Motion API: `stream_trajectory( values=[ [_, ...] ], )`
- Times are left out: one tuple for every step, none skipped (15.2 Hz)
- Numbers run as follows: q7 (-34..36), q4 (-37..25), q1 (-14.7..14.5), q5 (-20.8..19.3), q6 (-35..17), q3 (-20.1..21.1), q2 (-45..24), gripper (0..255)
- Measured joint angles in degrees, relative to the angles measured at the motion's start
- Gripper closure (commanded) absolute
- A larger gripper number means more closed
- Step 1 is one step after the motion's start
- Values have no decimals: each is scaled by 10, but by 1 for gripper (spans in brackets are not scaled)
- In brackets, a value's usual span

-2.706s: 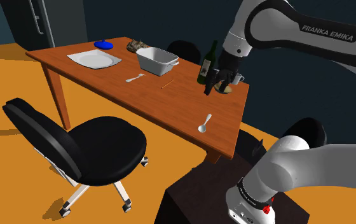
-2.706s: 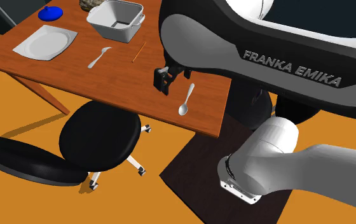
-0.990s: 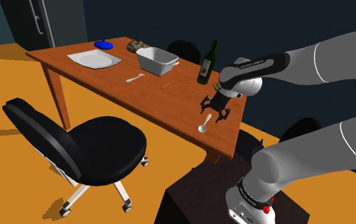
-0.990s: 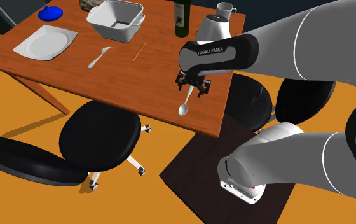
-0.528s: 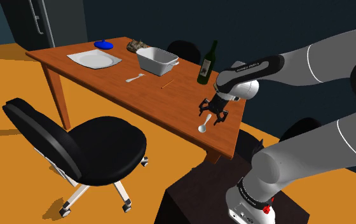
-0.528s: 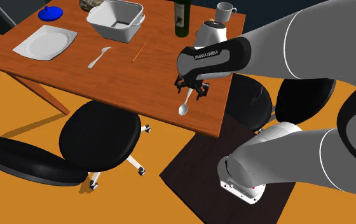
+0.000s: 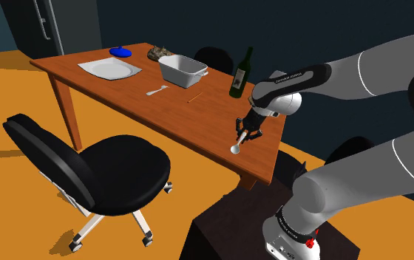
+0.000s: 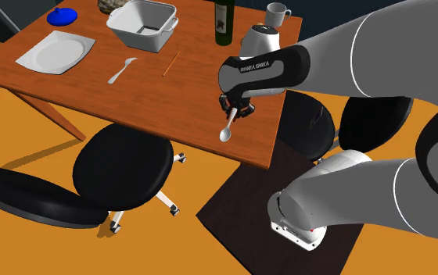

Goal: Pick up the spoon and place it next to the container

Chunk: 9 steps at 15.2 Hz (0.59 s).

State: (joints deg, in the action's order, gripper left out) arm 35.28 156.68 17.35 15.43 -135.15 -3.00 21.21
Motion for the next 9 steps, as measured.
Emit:
stream_trajectory(
  values=[
    [0, 0, -1, 1, -1, 1, -1, 255],
    [0, 0, -1, 1, -1, 2, -1, 255],
    [0, 0, -2, 1, -1, 2, -1, 255],
    [0, 0, -2, 1, -2, 2, -1, 255],
    [0, 0, -2, 1, -1, 1, -2, 255],
    [1, -1, -1, 0, 3, 2, 2, 255],
    [2, -3, 1, -2, 10, 1, 6, 255],
    [5, -7, 2, -5, 18, 2, 11, 255],
    [7, -9, 3, -7, 26, 2, 17, 255]
  ],
)
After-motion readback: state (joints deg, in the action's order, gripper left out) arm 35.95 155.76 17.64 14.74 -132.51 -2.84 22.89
